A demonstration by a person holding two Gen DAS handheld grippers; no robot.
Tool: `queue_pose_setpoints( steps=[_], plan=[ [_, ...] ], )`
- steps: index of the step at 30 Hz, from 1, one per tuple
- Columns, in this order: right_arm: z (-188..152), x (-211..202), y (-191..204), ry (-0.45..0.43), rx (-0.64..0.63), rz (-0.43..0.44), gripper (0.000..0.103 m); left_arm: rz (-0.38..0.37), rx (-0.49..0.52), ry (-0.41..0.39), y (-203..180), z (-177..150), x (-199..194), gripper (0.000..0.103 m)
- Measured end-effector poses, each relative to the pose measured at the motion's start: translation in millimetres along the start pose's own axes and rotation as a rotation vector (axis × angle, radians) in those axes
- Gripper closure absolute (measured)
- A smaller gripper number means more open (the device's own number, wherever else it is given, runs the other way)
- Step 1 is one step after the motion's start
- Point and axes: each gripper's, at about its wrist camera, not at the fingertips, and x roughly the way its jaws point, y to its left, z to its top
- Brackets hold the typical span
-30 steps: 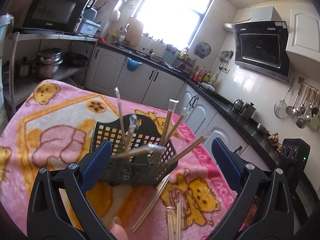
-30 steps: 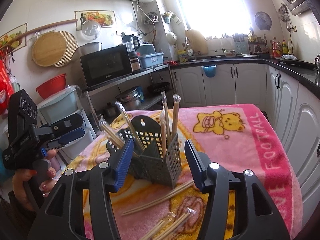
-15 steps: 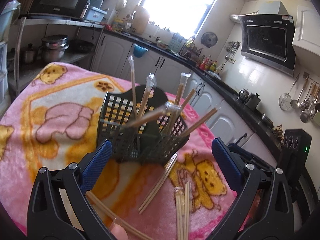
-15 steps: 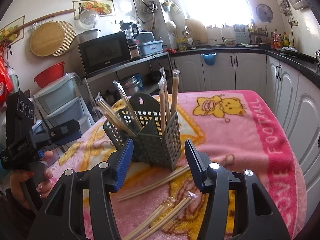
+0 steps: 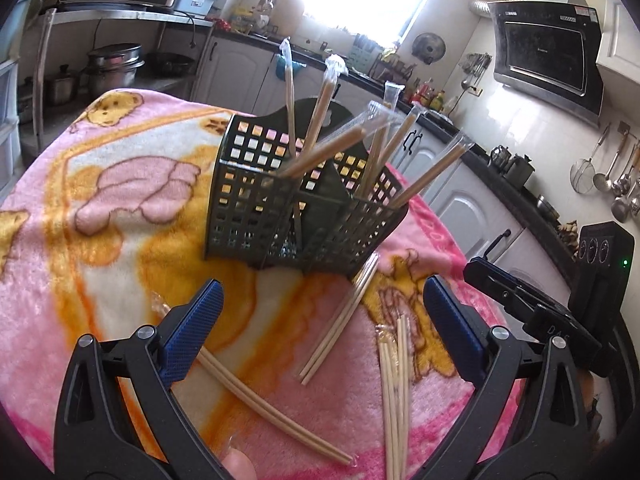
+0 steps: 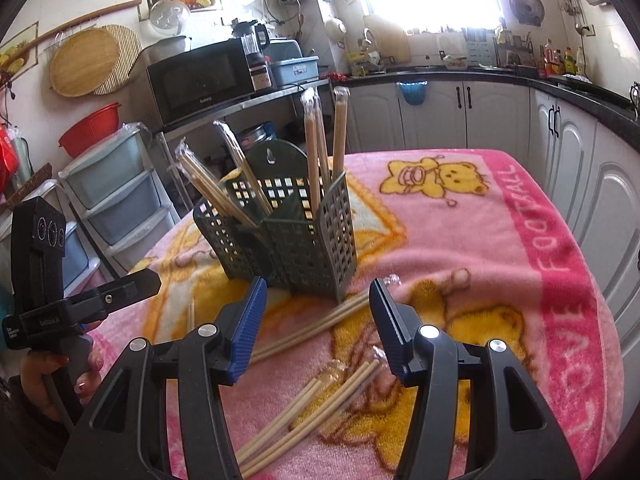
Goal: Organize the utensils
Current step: 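Move both open tools back over the chopsticks on the blanket, then lower the left tool onto the loose chopsticks and close it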
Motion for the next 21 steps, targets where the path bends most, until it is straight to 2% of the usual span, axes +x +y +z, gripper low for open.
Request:
queue_pose_setpoints(
  steps=[13,19,21],
  plan=[
    [-22,11,-1,0.075,-0.007,-0.023,0.052,0.022,0.028,0.068,0,-20,15,0.011],
    [-35,22,-7,0.133,0.001,-0.047,0.052,0.021,0.079,0.093,-8,-31,23,0.011],
    [-39,26,-10,0.15,0.008,-0.055,0.052,0.015,0.084,0.111,-8,-34,27,0.015]
  ],
)
